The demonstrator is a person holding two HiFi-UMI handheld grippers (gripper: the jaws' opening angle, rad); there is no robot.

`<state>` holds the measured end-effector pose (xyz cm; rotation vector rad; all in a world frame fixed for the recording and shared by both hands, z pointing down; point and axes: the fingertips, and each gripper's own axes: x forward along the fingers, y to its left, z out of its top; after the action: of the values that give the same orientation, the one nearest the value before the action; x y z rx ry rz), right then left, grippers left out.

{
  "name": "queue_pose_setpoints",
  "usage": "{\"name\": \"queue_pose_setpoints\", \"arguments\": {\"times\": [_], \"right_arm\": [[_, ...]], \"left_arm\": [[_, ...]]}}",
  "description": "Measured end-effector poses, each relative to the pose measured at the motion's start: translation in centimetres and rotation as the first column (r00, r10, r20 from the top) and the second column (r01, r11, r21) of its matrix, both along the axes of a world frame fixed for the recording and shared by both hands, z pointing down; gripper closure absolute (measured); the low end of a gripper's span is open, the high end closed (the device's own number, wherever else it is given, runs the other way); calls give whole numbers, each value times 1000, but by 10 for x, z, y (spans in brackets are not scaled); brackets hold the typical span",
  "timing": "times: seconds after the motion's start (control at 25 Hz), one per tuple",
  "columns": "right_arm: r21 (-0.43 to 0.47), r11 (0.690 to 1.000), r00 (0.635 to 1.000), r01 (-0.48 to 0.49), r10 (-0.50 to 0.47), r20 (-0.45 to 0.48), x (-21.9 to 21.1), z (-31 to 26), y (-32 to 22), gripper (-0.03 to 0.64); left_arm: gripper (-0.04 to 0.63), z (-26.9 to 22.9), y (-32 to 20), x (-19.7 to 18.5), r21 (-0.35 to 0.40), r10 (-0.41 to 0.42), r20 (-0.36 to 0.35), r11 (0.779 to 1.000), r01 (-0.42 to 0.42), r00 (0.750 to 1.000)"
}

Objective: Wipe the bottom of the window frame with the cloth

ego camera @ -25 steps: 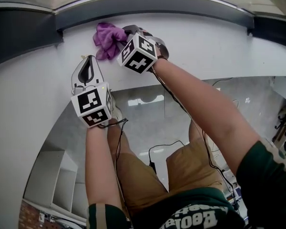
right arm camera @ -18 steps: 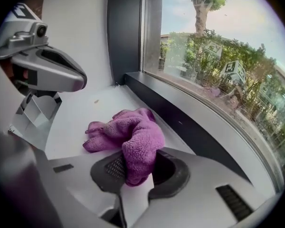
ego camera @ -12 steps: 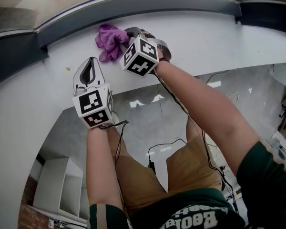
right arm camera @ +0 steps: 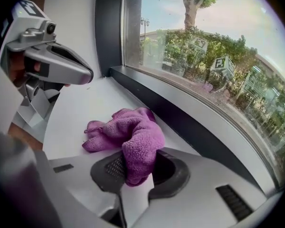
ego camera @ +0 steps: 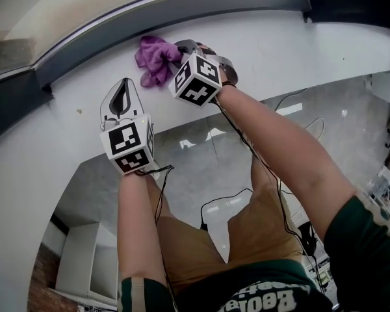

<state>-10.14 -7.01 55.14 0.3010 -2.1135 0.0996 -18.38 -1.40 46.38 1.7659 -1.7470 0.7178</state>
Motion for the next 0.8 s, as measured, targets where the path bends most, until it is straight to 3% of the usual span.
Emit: {"name": "queue_pose_setpoints", "arguments": {"times": [0.48,0.8], "right_arm": [[19,999,999,-33,33,-4,58,-2,-20,526],[35,996,996,-84,85,-36,126,1,-43,526]], "left_arm": [[589,5,-32,65,-2,86,-7,996,-86,996],[589,12,-56,119,5,131,-29,991,-131,991]]}}
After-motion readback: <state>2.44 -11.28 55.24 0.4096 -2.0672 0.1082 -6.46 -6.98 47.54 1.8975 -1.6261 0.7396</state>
